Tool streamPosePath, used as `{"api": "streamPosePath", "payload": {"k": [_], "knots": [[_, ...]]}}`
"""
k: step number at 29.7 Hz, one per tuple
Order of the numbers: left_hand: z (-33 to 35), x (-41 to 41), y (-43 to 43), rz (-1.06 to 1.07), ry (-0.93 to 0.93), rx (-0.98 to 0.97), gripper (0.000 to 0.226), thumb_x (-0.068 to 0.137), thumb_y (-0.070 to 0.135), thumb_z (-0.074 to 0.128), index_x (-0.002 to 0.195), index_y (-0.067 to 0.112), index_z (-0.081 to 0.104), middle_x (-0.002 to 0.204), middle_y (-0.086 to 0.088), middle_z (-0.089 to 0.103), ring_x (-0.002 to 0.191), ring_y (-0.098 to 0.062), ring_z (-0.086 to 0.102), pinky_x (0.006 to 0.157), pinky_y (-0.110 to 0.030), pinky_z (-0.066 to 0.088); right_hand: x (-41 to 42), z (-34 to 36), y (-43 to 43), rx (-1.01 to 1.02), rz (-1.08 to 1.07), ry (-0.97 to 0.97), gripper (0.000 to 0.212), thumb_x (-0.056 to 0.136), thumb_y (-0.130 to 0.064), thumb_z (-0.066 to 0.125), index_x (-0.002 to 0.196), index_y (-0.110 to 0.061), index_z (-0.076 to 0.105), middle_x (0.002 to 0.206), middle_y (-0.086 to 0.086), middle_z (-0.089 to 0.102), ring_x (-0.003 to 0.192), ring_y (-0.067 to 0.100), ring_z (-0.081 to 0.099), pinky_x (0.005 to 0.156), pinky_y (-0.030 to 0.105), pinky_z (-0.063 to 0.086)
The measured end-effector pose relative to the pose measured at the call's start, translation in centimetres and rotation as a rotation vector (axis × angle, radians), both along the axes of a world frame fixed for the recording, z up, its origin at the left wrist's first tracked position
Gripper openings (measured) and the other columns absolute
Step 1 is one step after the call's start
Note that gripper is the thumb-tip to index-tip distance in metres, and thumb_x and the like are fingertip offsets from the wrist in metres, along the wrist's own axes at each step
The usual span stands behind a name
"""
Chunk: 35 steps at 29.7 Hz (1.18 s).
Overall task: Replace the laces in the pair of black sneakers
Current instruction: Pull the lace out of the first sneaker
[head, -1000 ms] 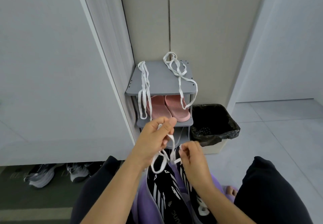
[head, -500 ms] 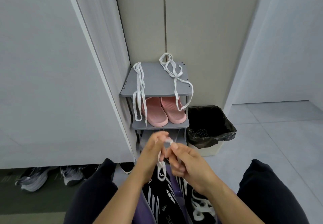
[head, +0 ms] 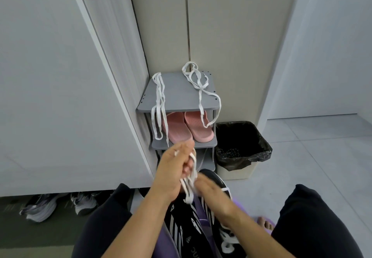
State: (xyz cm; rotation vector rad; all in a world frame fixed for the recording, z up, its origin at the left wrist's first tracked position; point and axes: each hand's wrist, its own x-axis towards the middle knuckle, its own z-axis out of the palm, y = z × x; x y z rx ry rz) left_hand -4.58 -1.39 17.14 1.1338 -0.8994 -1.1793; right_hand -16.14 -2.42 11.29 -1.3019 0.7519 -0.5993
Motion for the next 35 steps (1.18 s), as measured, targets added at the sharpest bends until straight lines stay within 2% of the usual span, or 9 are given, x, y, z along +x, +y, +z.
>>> {"api": "streamPosePath", "payload": {"k": [3, 6, 11, 16, 21, 23, 26, 31, 35], "knots": [[2.5, 1.9, -1.3, 0.199, 0.139, -0.093, 0.025, 0.08, 0.027, 0.059, 0.057, 0.018, 0.059, 0.047, 0.006, 0.046, 0.034, -0.002, 0.033, 0.031, -0.012, 0.024, 0.2, -0.7, 1.5, -0.027, 0.257, 0.174, 0.035, 0.103, -0.032, 0.027, 0.103, -0.014, 0.058, 0.069, 0.003, 0.064, 0.07, 0.012, 0.06, 0.074, 0.013, 0.045], [3.4, 4.8, -1.9, 0.363, 0.099, -0.155, 0.025, 0.092, 0.015, 0.052, 0.068, 0.011, 0.056, 0.046, 0.009, 0.044, 0.037, -0.003, 0.033, 0.035, -0.013, 0.022, -0.6, -1.7, 0.3, -0.163, 0.071, 0.45, 0.027, 0.098, -0.023, 0.044, 0.078, -0.02, 0.062, 0.054, -0.006, 0.052, 0.049, 0.001, 0.047, 0.061, 0.019, 0.04], [-0.2, 4.2, -0.2, 0.187, -0.386, 0.037, 0.018, 0.092, 0.029, 0.051, 0.094, 0.017, 0.064, 0.081, 0.002, 0.058, 0.07, -0.007, 0.051, 0.057, -0.012, 0.039, -1.3, 0.6, -1.7, 0.24, -0.367, -0.323, 0.029, 0.097, -0.011, 0.037, 0.098, -0.004, 0.066, 0.102, 0.004, 0.071, 0.103, 0.014, 0.063, 0.091, 0.027, 0.049], [-6.3, -0.6, 0.9, -0.089, -0.058, 0.251, 0.057, 0.069, 0.071, 0.058, 0.074, 0.015, 0.067, 0.087, -0.019, 0.059, 0.084, -0.026, 0.055, 0.082, -0.04, 0.044, -1.1, 3.1, -0.7, 0.428, -0.22, -0.704, 0.029, 0.085, -0.025, 0.041, 0.086, -0.001, 0.059, 0.119, 0.012, 0.064, 0.113, 0.02, 0.06, 0.086, 0.035, 0.055], [-6.2, -3.4, 1.0, -0.155, 0.096, 0.227, 0.053, 0.084, 0.055, 0.05, 0.075, 0.006, 0.068, 0.085, -0.016, 0.068, 0.088, -0.03, 0.063, 0.09, -0.039, 0.048, -2.5, 3.7, -2.8, 0.503, -0.355, -0.938, 0.024, 0.075, -0.026, 0.061, 0.074, -0.003, 0.068, 0.113, 0.019, 0.065, 0.11, 0.028, 0.062, 0.089, 0.035, 0.053], [-6.0, -3.8, 1.1, -0.238, -0.016, 0.172, 0.052, 0.089, 0.053, 0.046, 0.082, 0.004, 0.063, 0.078, -0.011, 0.067, 0.08, -0.025, 0.064, 0.083, -0.033, 0.05, -2.9, 3.5, -3.2, 0.484, -0.37, -0.878, 0.026, 0.084, -0.024, 0.053, 0.074, -0.004, 0.067, 0.105, 0.019, 0.067, 0.103, 0.028, 0.065, 0.082, 0.033, 0.056], [-5.5, -3.1, 0.5, -0.153, -0.151, 0.14, 0.037, 0.092, 0.042, 0.046, 0.07, 0.012, 0.048, 0.056, 0.0, 0.051, 0.055, -0.016, 0.055, 0.07, -0.031, 0.051, -4.0, 2.5, -4.1, 0.268, -0.569, -0.38, 0.028, 0.097, -0.014, 0.039, 0.081, -0.006, 0.06, 0.09, 0.014, 0.069, 0.082, 0.022, 0.067, 0.073, 0.031, 0.055], [-4.3, -1.3, -1.5, 0.131, 0.353, 0.186, 0.018, 0.097, 0.014, 0.044, 0.08, 0.013, 0.037, 0.045, 0.001, 0.035, 0.036, -0.009, 0.029, 0.038, -0.022, 0.031, -3.0, -0.4, -3.1, 0.166, -0.353, 0.157, 0.017, 0.096, -0.024, 0.049, 0.095, -0.011, 0.061, 0.099, 0.01, 0.066, 0.08, 0.014, 0.063, 0.068, 0.023, 0.051], [-3.0, -1.2, -1.9, 0.167, 0.524, 0.151, 0.017, 0.094, 0.01, 0.042, 0.078, 0.01, 0.047, 0.043, 0.0, 0.035, 0.036, -0.01, 0.03, 0.04, -0.021, 0.031, -1.3, -0.2, -0.7, 0.45, -0.074, 0.039, 0.049, 0.088, -0.053, 0.048, 0.118, -0.015, 0.056, 0.113, 0.014, 0.065, 0.096, 0.031, 0.067, 0.077, 0.043, 0.057]]}}
